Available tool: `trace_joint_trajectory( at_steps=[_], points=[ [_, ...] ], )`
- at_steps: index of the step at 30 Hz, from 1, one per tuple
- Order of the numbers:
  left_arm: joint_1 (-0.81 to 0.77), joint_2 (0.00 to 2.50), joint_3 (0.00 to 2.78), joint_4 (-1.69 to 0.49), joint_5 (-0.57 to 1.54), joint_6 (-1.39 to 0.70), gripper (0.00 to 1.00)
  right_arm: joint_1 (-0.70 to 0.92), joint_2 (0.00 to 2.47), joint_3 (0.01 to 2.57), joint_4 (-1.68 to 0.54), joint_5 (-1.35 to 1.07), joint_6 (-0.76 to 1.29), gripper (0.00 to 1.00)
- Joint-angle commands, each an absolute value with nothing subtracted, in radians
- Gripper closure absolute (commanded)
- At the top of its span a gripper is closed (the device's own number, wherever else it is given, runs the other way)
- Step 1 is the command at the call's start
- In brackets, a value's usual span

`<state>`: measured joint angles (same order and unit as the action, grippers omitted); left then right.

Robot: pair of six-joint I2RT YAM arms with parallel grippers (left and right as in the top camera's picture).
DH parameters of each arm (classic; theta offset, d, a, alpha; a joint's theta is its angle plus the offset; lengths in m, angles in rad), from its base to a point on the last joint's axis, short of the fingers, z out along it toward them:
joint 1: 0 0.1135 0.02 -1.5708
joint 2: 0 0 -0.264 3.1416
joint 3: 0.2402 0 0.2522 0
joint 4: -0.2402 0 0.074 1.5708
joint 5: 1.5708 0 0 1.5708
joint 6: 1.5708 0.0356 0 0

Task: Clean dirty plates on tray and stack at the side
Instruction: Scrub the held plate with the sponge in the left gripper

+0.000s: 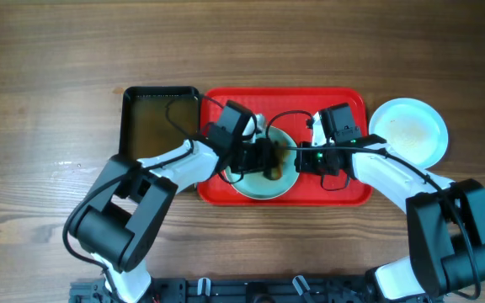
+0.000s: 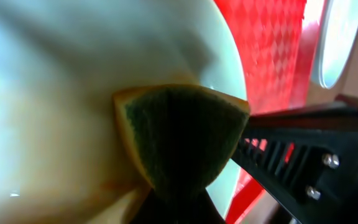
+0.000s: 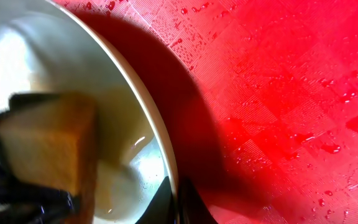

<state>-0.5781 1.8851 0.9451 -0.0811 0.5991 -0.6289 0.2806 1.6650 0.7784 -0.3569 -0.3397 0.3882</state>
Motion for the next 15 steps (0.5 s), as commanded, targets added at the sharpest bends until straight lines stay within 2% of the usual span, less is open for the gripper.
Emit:
trace_joint_trajectory(
  at_steps=[1, 10, 15],
  points=[
    [-0.586, 1.9, 0.946, -0.069, 0.692, -0.645, 0.96, 0.285, 1.673, 0.77, -0.355, -0.337, 0.393, 0.96],
    [-0.614, 1.942, 0.946, -0.075, 0.704, -0.645, 0.96, 0.285, 1.673, 0.77, -0.356, -0.337, 0.393, 0.96],
    [-0.542, 1.95, 0.947, -0.16, 0.505, -0.633, 0.96, 0.285, 1.673, 0.77, -0.356, -0.337, 0.393, 0.96]
  ],
)
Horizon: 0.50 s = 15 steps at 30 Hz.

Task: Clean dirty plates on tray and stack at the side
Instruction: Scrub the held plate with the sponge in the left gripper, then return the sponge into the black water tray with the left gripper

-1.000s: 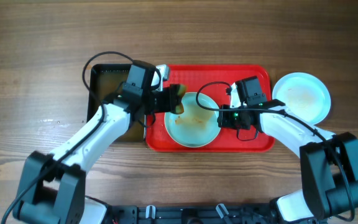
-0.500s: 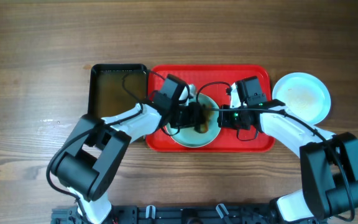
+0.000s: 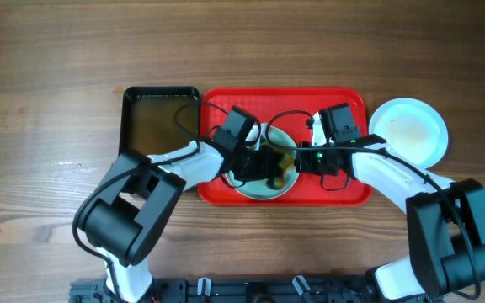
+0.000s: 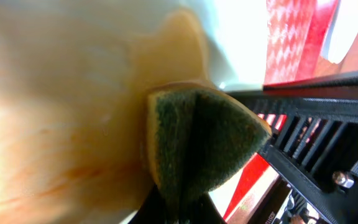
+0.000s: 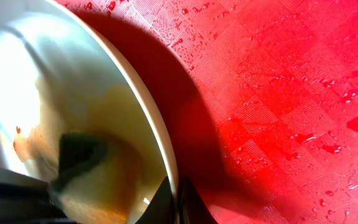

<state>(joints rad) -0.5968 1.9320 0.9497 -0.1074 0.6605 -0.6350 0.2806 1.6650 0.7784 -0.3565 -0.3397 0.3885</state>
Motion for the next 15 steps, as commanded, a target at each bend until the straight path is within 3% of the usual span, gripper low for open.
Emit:
trace_joint_trajectory(
  at_steps=[1, 8, 11, 15],
  points=[
    [-0.509, 1.946, 0.947, -0.197, 0.477, -0.632, 0.96, 0.285, 1.673, 0.77, -0.356, -0.337, 0.393, 0.96],
    [-0.413, 1.851, 0.947, -0.371, 0.265, -0.384, 0.96, 0.285, 1.673, 0.77, -0.356, -0.337, 0.393, 0.96],
    [-0.413, 1.797, 0.947, -0.37, 0.127, -0.365, 0.96, 0.285, 1.673, 0.77, -0.357, -0.338, 0.393, 0.96],
    [-0.413, 1.681, 0.947, -0.301, 0.117, -0.344, 0.96, 0.285, 1.673, 0.77, -0.361, -0.338, 0.393, 0.96]
  ],
)
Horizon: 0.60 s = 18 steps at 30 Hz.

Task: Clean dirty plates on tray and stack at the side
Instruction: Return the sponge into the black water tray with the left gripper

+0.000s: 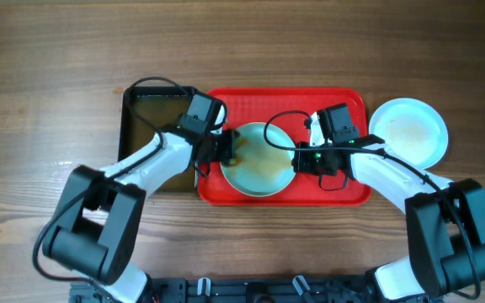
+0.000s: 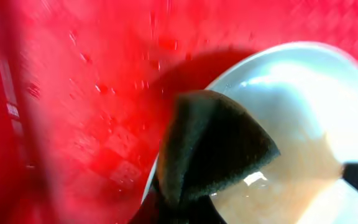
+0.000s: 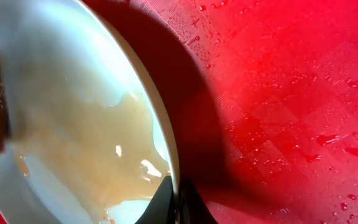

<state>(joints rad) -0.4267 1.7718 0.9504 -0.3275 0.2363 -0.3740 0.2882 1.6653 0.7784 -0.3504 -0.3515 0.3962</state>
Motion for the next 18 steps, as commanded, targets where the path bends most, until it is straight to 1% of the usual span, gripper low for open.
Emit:
trace_joint_trajectory(
  at_steps=[1, 5, 8, 12, 13, 15, 18],
  points=[
    [-0.413, 1.645, 0.947, -0.299, 0.117, -0.344, 0.96, 0.285, 1.673, 0.77, -0.361, -0.338, 0.393, 0.96],
    [-0.406, 1.515, 0.947, -0.334, 0.117, -0.347, 0.96, 0.285, 1.673, 0.77, -0.361, -0.337, 0.393, 0.96],
    [-0.34, 1.457, 0.947, -0.459, 0.049, -0.347, 0.96, 0.285, 1.673, 0.77, -0.36, -0.337, 0.393, 0.96],
    [-0.231, 1.457, 0.946, -0.572, 0.017, -0.347, 0.94, 0.285, 1.673, 0.77, -0.359, -0.337, 0.393, 0.96],
    [-0.207, 1.464, 0.946, -0.595, 0.017, -0.347, 0.96, 0.285, 1.673, 0.77, -0.359, -0.338, 0.393, 0.96],
    [-0.198, 1.499, 0.946, -0.631, 0.017, -0.339, 0.96, 0.285, 1.673, 0.77, -0.36, -0.338, 0.395, 0.92],
    [-0.198, 1.6, 0.935, -0.623, 0.014, -0.308, 0.96, 0.285, 1.673, 0.77, -0.36, -0.339, 0.396, 0.9]
  ],
)
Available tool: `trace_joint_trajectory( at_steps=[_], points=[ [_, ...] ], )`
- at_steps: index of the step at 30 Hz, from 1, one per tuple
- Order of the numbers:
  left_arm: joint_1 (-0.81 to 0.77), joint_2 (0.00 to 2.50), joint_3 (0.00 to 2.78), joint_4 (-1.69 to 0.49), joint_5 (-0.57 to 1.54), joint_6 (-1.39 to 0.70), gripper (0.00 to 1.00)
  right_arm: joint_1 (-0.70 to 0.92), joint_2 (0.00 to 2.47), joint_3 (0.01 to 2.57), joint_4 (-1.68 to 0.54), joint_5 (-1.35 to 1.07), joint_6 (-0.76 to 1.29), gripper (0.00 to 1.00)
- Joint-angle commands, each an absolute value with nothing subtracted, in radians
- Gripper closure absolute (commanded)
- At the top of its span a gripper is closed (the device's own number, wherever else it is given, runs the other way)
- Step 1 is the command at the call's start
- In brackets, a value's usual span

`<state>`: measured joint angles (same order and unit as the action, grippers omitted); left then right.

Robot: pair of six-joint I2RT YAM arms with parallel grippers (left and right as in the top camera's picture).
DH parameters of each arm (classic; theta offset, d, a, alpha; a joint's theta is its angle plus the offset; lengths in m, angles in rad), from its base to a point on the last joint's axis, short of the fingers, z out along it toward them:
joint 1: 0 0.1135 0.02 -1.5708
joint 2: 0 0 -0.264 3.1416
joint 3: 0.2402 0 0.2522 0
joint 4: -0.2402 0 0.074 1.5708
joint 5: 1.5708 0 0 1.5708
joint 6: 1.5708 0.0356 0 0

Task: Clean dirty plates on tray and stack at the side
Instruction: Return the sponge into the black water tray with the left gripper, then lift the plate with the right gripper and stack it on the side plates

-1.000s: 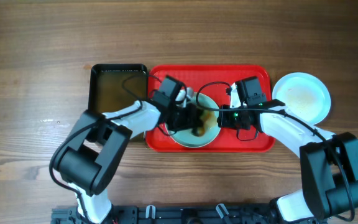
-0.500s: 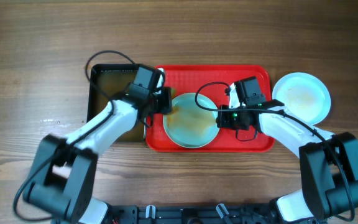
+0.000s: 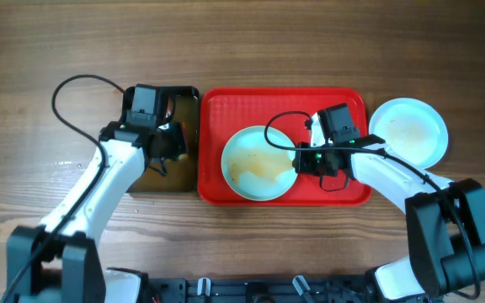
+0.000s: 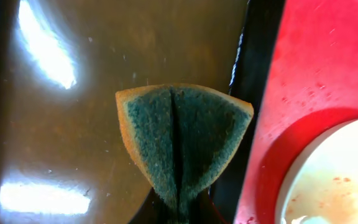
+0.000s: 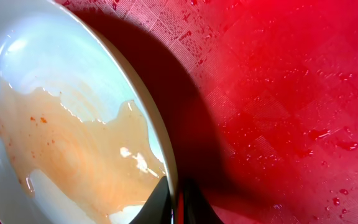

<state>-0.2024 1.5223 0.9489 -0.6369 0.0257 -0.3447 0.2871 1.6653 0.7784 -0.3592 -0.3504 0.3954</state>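
A pale plate (image 3: 258, 162) with a brownish watery smear lies on the red tray (image 3: 343, 195); the smear shows plainly on the plate (image 5: 55, 143) in the right wrist view. My right gripper (image 3: 300, 160) is shut on the plate's right rim, one finger inside and one outside (image 5: 176, 199). My left gripper (image 3: 173, 145) is shut on a folded green-and-yellow sponge (image 4: 182, 134), held over the brown water of the black tub (image 3: 157, 139). A second white plate (image 3: 408, 131) lies on the table right of the tray.
The black tub (image 4: 55, 143) stands directly against the tray's left edge (image 4: 272, 124). Black cables loop over the tray's back and over the table behind the left arm. Wooden table on all sides.
My left gripper with the sponge has gone from the plate's left rim, over the tray, to above the tub's water. The right gripper still pinches the rim; the plate has barely shifted.
The sponge in my left gripper was pressed inside the plate while the right gripper held the rim. Then it was further right in the plate, amid brown liquid. Then it was at the plate's left rim, and now it is over the tub.
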Motion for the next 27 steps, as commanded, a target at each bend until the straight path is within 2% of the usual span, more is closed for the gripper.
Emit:
trace_joint_trajectory(
  at_steps=[1, 4, 6, 7, 9, 10, 11, 13, 19, 27],
  points=[
    [-0.198, 1.634, 0.93, -0.607, 0.014, -0.29, 0.96, 0.285, 1.673, 0.77, -0.359, -0.338, 0.395, 0.89],
    [-0.198, 1.709, 0.929, -0.572, 0.021, -0.22, 0.96, 0.285, 1.673, 0.77, -0.342, -0.338, 0.395, 0.85],
    [-0.198, 1.747, 0.929, -0.549, 0.02, -0.189, 0.87, 0.285, 1.674, 0.77, -0.337, -0.338, 0.395, 0.84],
    [-0.198, 1.757, 0.929, -0.542, 0.02, -0.189, 0.8, 0.285, 1.674, 0.77, -0.337, -0.338, 0.393, 0.84],
    [-0.198, 1.758, 0.929, -0.542, 0.021, -0.19, 0.57, 0.285, 1.674, 0.77, -0.338, -0.338, 0.392, 0.85],
    [-0.198, 1.758, 0.929, -0.542, 0.021, -0.191, 0.52, 0.285, 1.675, 0.77, -0.34, -0.339, 0.392, 0.9],
    [-0.199, 1.758, 0.929, -0.543, 0.022, -0.201, 0.51, 0.285, 1.678, 0.77, -0.344, -0.342, 0.393, 0.93],
    [-0.199, 1.758, 0.929, -0.543, 0.022, -0.224, 0.44, 0.285, 1.679, 0.77, -0.355, -0.345, 0.392, 0.96],
    [-0.199, 1.758, 0.929, -0.546, 0.022, -0.224, 0.39, 0.285, 1.627, 0.785, -0.352, -0.367, 0.344, 0.96],
    [-0.199, 1.758, 0.929, -0.546, 0.022, -0.224, 0.39, 0.285, 1.395, 0.857, -0.578, 0.022, 0.207, 0.96]
  ],
)
